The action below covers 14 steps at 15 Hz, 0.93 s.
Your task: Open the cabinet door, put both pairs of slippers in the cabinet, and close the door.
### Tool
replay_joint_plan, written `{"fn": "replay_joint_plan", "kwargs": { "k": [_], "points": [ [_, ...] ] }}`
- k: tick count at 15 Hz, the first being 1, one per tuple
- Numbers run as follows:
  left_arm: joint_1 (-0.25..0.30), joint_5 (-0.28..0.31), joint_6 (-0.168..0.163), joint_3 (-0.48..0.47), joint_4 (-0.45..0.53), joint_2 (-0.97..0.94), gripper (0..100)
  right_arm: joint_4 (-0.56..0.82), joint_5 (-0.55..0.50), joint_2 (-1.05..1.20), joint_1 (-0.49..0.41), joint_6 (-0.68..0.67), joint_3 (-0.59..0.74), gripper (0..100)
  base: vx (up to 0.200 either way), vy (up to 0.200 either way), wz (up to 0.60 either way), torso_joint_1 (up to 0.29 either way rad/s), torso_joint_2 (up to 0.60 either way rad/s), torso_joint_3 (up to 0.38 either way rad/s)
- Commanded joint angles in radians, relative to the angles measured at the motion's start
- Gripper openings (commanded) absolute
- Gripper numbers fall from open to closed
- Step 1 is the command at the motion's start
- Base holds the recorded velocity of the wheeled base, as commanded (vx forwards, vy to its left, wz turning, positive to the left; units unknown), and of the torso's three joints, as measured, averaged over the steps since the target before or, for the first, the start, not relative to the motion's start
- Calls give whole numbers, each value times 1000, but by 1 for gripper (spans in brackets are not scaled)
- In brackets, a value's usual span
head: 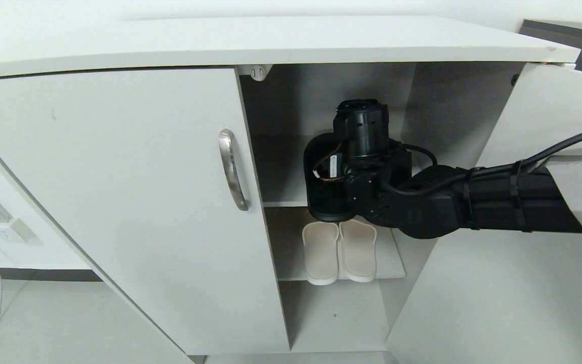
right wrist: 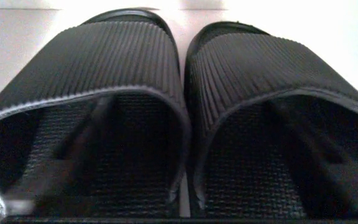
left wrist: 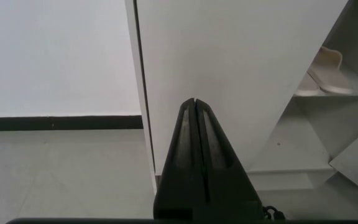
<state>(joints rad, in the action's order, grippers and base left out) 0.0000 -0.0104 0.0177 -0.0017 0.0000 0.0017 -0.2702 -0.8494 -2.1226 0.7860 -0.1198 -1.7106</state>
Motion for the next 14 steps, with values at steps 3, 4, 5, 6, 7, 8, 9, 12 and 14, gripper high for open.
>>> {"fn": "replay_joint_plan", "kwargs": {
  "k": [3,4,5,6,7,8,9,12,14],
  "points": [
    [0,0,1,0,0,1,0,-7,-5,99,36,-6,115,100,0,0,0,0,0,0],
    [0,0,1,0,0,1,0,-7,-5,130,50,-8,149,100,0,0,0,0,0,0],
    [0,0,1,0,0,0,0,-9,-5,151,59,-8,171,100,0,0,0,0,0,0],
    [0,0,1,0,0,0,0,-9,-7,187,75,-9,204,100,0,0,0,0,0,0],
    [0,0,1,0,0,1,0,-9,-7,204,84,-9,226,100,0,0,0,0,0,0],
    [0,0,1,0,0,1,0,-12,-7,234,101,-11,266,100,0,0,0,0,0,0],
    [0,0,1,0,0,1,0,-32,-7,257,116,-9,309,100,0,0,0,0,0,0],
    [0,0,1,0,0,0,0,-107,-17,305,148,-3,399,100,0,0,0,0,0,0],
    [0,1,1,0,0,1,0,-110,-17,334,162,-4,431,100,0,0,0,0,0,0]
  ]
}}
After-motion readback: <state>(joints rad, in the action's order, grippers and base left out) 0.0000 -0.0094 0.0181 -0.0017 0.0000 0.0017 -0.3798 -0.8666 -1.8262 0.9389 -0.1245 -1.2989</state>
